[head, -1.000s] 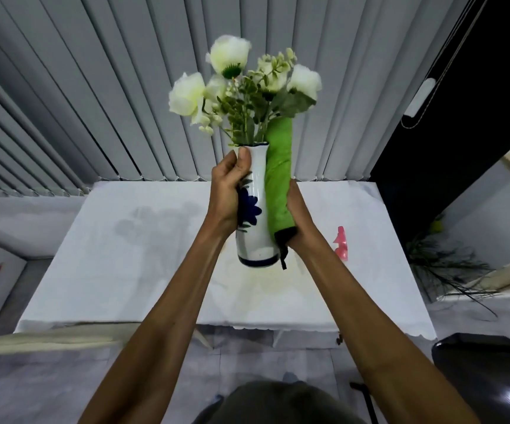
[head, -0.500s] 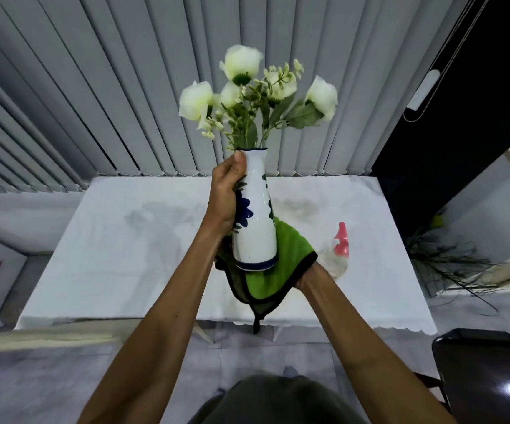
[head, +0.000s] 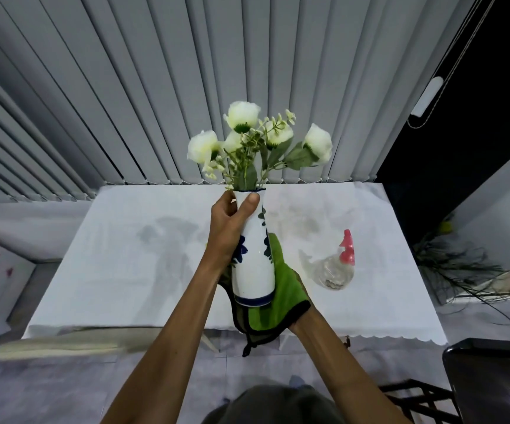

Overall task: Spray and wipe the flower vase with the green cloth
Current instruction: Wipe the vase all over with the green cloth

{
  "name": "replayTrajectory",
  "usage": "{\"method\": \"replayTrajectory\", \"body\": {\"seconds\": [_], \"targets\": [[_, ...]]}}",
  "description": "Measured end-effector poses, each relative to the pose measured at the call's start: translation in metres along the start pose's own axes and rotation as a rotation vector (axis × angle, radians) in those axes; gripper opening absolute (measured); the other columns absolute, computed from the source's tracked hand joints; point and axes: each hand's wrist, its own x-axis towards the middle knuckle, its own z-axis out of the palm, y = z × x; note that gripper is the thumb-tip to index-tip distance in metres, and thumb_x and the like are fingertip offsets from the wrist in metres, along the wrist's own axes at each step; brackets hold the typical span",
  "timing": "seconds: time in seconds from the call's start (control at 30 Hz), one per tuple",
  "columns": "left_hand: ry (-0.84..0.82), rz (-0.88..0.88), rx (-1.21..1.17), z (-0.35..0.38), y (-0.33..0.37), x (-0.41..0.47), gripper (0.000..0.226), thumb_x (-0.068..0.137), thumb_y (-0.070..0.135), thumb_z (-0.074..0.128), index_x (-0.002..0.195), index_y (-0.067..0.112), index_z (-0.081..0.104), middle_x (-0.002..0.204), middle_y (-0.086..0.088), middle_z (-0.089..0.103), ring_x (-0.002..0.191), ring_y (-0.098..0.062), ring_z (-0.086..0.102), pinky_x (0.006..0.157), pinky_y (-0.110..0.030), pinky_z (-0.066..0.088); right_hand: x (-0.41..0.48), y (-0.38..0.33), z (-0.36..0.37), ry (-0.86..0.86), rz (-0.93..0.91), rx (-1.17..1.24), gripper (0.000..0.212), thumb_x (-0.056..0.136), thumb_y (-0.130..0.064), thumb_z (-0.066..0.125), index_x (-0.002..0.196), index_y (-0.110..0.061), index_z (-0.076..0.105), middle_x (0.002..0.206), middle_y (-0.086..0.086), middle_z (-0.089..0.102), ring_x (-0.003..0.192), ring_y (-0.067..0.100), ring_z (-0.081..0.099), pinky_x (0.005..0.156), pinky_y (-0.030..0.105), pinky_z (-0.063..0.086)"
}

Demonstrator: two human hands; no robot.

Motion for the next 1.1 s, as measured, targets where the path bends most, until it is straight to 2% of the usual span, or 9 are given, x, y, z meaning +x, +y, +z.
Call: {"method": "replayTrajectory", "body": {"seconds": [0.13,0.2,0.3,0.5,0.67,0.77,0.93,1.0,1.1], "targets": [[0.032,-0.047,0.0,-0.003,-0.001,0.001,0.042,0.078,0.056,0.076,0.102,0.022,0.069,0.098,-0.01,0.077,0.088,-0.026,0.074,0.073,-0.036,0.059,-0.02,-0.019,0.02,0.044,-0.274,0.073,0.047,0.094,-0.037,0.067,0.126,-0.002,0.064,0.125,0.027,0.067,0.116,0.04,0.064,0.104,0.061,0.048],[0.055,-0.073,-0.017,-0.003,0.001,0.001,0.06,0.077,0.058,0.076,0.105,0.007,0.064,0.095,-0.015,0.075,0.082,-0.026,0.073,0.072,-0.039,0.058,-0.022,-0.018,0.011,0.165,-0.503,-0.098,0.022,0.102,-0.018,0.057,0.117,-0.005,0.064,0.107,0.017,0.073,0.097,0.026,0.068,0.092,0.05,0.054],[0.099,-0.099,-0.033,0.0,0.007,0.001,0.076,0.078,0.059,0.074,0.106,-0.008,0.053,0.093,-0.022,0.066,0.081,-0.027,0.067,0.076,-0.048,0.056,-0.032,-0.008,0.008,0.243,-0.781,-0.393,0.023,0.105,-0.016,0.047,0.117,-0.026,0.063,0.104,-0.011,0.073,0.097,0.009,0.068,0.084,0.032,0.052],[0.087,-0.133,-0.123,0.011,0.025,-0.002,0.038,0.085,0.051,0.071,0.092,0.015,0.063,0.083,-0.003,0.067,0.075,-0.018,0.066,0.065,-0.031,0.056,-0.044,0.025,0.016,0.151,-1.274,-0.968,0.061,0.103,-0.05,0.036,0.159,-0.035,0.017,0.168,0.009,0.016,0.155,0.027,0.019,0.123,0.04,0.023],[0.084,-0.188,-0.006,0.0,0.016,-0.022,0.034,0.1,0.0,0.047,0.068,0.012,0.046,0.063,0.005,0.057,0.053,-0.008,0.064,0.049,-0.008,0.047,-0.044,0.001,0.031,0.134,-1.353,-1.027,0.058,0.105,-0.045,0.037,0.159,-0.032,0.021,0.169,-0.002,0.008,0.156,0.025,0.016,0.119,0.057,0.028],[0.028,-0.125,-0.102,0.005,0.029,-0.014,0.029,0.098,0.016,0.058,0.073,0.015,0.045,0.064,0.004,0.053,0.051,-0.008,0.058,0.051,-0.017,0.048,-0.044,-0.017,0.04,0.087,-1.335,-1.0,0.058,0.106,-0.041,0.036,0.159,-0.025,0.019,0.17,0.0,0.005,0.156,0.023,0.013,0.118,0.058,0.03],[0.001,-0.129,-0.148,0.003,0.031,-0.018,0.029,0.097,0.012,0.047,0.078,0.022,0.067,0.076,0.008,0.067,0.058,0.003,0.065,0.058,-0.014,0.053,-0.046,-0.048,0.053,0.005,-1.166,-0.92,0.062,0.104,-0.044,0.036,0.156,-0.045,0.003,0.17,-0.012,-0.002,0.155,0.002,0.007,0.121,0.02,0.024],[-0.001,-0.037,-0.112,0.013,0.05,-0.014,0.022,0.085,0.016,0.054,0.075,0.02,0.073,0.067,0.009,0.068,0.06,-0.003,0.063,0.058,-0.018,0.052,-0.045,-0.061,0.058,-0.022,-1.093,-0.832,0.061,0.102,-0.049,0.035,0.154,-0.052,0.002,0.169,-0.014,0.007,0.152,-0.006,0.012,0.114,0.006,0.021],[-0.01,0.002,-0.114,0.02,0.053,-0.008,0.017,0.09,0.02,0.06,0.087,0.004,0.06,0.074,-0.001,0.067,0.068,-0.013,0.064,0.064,-0.025,0.053,-0.039,-0.077,0.06,-0.046,-0.912,-0.637,0.052,0.098,-0.054,0.038,0.148,-0.061,0.024,0.15,-0.02,0.05,0.133,-0.002,0.051,0.103,0.015,0.043]]}}
